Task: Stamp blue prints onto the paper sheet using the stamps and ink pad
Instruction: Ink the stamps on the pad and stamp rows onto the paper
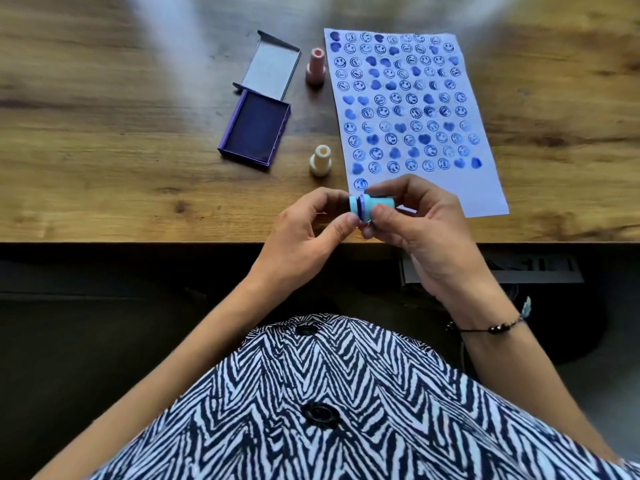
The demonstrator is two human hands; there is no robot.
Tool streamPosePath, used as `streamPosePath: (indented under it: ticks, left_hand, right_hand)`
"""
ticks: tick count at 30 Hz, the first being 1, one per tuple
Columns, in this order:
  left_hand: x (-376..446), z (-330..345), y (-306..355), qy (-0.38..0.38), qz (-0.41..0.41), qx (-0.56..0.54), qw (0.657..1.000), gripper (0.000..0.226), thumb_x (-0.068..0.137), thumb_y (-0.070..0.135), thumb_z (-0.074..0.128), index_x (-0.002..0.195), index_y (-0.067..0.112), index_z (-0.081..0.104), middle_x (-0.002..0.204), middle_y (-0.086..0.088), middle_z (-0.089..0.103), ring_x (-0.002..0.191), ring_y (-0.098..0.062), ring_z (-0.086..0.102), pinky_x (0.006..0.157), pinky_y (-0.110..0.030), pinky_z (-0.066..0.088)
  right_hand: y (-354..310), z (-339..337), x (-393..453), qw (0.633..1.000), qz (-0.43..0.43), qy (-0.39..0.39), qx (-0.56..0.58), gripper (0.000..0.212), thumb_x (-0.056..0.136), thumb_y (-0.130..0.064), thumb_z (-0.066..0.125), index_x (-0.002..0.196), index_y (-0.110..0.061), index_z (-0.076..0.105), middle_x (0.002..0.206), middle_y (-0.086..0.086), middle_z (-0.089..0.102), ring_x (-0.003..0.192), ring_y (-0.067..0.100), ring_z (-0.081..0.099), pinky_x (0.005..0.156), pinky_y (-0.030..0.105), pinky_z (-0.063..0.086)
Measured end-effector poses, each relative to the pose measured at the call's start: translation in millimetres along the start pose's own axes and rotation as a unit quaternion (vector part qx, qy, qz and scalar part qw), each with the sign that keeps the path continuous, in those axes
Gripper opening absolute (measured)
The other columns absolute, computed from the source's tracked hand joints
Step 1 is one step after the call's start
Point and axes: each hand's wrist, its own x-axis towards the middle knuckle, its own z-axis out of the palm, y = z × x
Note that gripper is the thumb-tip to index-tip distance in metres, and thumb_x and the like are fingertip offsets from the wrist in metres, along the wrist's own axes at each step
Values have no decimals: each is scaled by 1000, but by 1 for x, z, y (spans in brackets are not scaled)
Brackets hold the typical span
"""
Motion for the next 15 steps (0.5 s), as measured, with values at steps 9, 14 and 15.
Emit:
streamPosePath:
  ticks: [9, 14, 15]
  left_hand:
    - [3, -22, -2, 263, -98, -181, 943, 8, 88, 19, 53, 88, 14, 59, 86, -1, 62, 84, -13, 57, 77, -22, 46]
    - [3, -29, 6, 298, -133, -335, 884, 14, 92, 15, 45, 85, 11, 56, 92, -11, 61, 93, -22, 58, 83, -27, 46]
    - [3, -29, 7, 301, -130, -342, 881, 14, 92, 15, 45, 86, 11, 56, 92, -11, 61, 93, -22, 58, 83, -27, 46]
  right_hand:
    - [-48, 70, 74, 846, -314, 38, -429, 13, 74, -5, 59, 84, -8, 66, 88, 12, 69, 80, 24, 58, 69, 28, 39]
    - [-29, 131, 135, 680, -332, -96, -646, 19, 75, 9, 42, 84, 3, 57, 95, 20, 62, 89, 35, 55, 62, 33, 34]
    - [-28, 132, 137, 675, -326, -108, -653, 19, 74, 9, 41, 83, 3, 57, 94, 20, 61, 87, 35, 56, 62, 32, 35]
